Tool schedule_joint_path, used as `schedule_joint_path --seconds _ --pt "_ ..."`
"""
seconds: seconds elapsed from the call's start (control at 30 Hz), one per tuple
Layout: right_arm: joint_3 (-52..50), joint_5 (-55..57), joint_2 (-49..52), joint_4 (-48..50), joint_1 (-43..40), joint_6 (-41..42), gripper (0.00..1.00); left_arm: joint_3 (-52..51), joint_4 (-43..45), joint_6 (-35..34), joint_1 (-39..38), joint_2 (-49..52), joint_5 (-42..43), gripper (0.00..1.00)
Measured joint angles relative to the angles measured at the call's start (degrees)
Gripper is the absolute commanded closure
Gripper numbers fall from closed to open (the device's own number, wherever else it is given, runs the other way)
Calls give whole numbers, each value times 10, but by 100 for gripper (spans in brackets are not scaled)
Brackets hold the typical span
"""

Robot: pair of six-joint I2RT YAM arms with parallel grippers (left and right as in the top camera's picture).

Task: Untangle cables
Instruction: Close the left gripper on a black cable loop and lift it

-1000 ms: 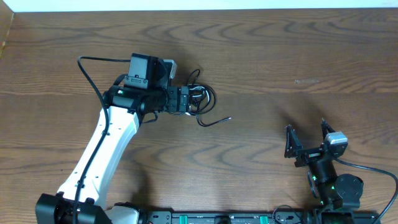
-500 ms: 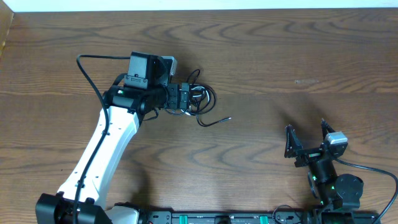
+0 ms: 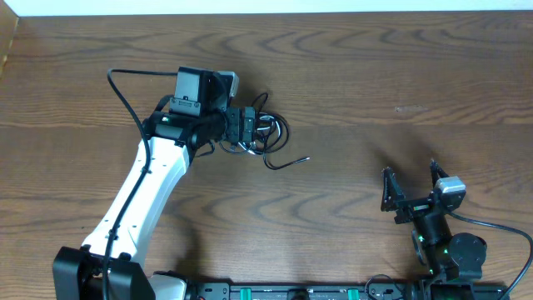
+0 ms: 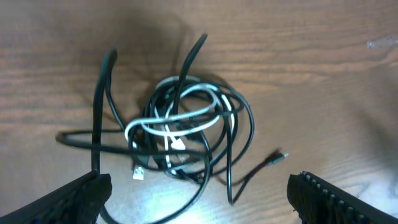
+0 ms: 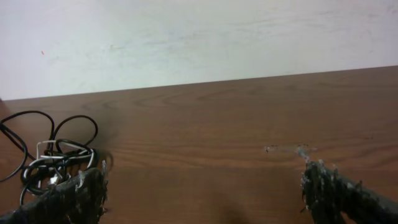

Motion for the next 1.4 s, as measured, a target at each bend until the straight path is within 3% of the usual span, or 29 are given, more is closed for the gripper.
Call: schedule_joint_path --seconds 0.6,0.93,0.97,1.07,1.4 --pt "0 0 0 0 0 0 1 0 14 28 0 35 -3 5" --pt "0 0 0 0 0 0 1 0 13 12 0 74 -99 5" --pt "0 0 0 0 0 0 1 0 13 11 0 74 -104 7" --pt "0 0 0 0 0 0 1 0 13 8 0 74 -113 28" --pt "0 0 0 0 0 0 1 -16 12 6 0 75 -118 30"
